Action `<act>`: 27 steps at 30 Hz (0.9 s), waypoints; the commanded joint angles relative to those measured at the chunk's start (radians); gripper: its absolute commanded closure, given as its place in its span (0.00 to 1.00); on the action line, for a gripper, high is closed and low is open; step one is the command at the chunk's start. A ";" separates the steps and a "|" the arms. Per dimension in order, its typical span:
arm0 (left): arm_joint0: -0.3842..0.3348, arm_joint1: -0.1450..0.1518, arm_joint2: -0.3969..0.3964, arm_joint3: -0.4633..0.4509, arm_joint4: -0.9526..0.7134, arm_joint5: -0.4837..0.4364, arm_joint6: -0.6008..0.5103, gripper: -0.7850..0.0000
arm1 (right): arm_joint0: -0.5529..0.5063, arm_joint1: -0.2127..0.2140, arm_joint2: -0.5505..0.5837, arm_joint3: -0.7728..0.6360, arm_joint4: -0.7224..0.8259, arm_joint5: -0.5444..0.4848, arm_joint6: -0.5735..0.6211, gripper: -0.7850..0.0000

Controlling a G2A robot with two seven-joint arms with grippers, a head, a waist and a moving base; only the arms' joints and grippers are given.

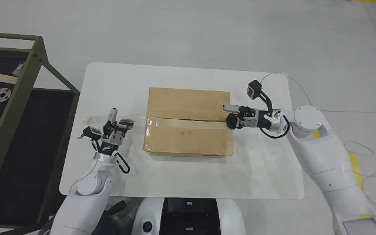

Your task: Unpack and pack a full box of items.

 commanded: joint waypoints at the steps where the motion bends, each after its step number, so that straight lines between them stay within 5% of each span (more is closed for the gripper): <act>1: -0.001 -0.002 -0.002 0.004 0.000 -0.006 -0.001 0.54 | 0.000 0.000 0.000 0.000 0.000 0.000 0.000 0.00; 15: -0.017 -0.017 -0.027 0.049 -0.020 0.016 0.012 0.71 | 0.000 0.000 0.000 0.000 0.000 0.000 0.000 0.00; 27: 0.004 -0.028 -0.056 0.042 -0.048 0.013 -0.017 0.74 | 0.000 0.000 0.000 0.000 0.000 0.000 0.000 0.00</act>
